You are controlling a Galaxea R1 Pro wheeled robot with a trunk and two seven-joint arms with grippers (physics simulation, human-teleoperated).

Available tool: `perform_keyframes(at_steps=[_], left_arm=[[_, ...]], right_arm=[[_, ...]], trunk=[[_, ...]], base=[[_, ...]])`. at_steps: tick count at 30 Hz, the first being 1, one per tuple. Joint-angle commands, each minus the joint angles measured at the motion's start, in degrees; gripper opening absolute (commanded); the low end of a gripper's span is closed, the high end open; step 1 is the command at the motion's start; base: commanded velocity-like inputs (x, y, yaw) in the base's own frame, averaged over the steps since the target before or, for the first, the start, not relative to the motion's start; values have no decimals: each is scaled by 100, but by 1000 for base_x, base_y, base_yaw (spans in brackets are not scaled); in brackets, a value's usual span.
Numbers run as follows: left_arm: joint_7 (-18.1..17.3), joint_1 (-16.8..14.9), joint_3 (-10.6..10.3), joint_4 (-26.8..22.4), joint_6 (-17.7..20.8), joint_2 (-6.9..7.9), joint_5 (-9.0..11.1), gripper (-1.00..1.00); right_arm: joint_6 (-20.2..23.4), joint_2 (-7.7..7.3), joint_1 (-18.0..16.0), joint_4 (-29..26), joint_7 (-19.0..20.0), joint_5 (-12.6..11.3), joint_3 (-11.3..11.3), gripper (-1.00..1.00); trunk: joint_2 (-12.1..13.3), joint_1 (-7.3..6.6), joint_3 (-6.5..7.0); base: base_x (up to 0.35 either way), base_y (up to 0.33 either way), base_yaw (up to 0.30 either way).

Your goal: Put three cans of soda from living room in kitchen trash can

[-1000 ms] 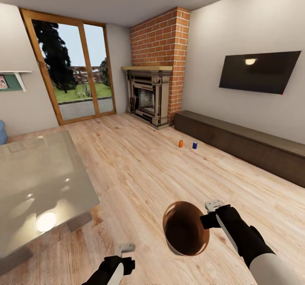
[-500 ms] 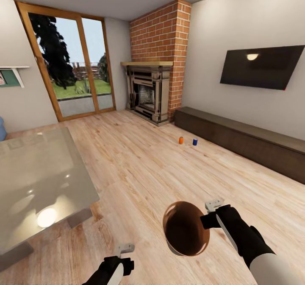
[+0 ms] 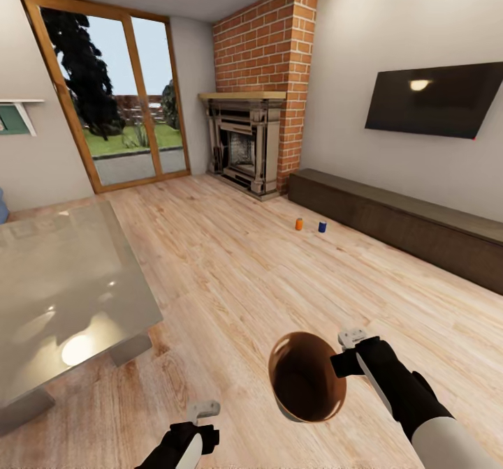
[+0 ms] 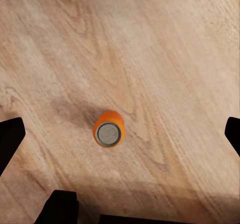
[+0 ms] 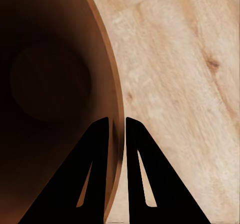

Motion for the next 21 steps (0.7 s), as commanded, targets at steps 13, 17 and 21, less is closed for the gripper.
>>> perform_keyframes(at_steps=[13,17,21], left_arm=[[9,0,-5,-4,-2,-4,-1,100],[9,0,-2,-5,-2,-5,-1,100],[9,0,-4,-5,-2,-4,-1,100]], right_arm=[[1096,-14,53,-1846,60,-184,-41,-100],[1096,-14,56,-1950,61,-190,-44,-100],[1096,-14,57,-1988,61,-191,-44,-100]], trunk=[[-523,286,-291],[-684,374,-364],[-844,462,-437]], base=[[0,0,0],[0,0,0],[0,0,0]])
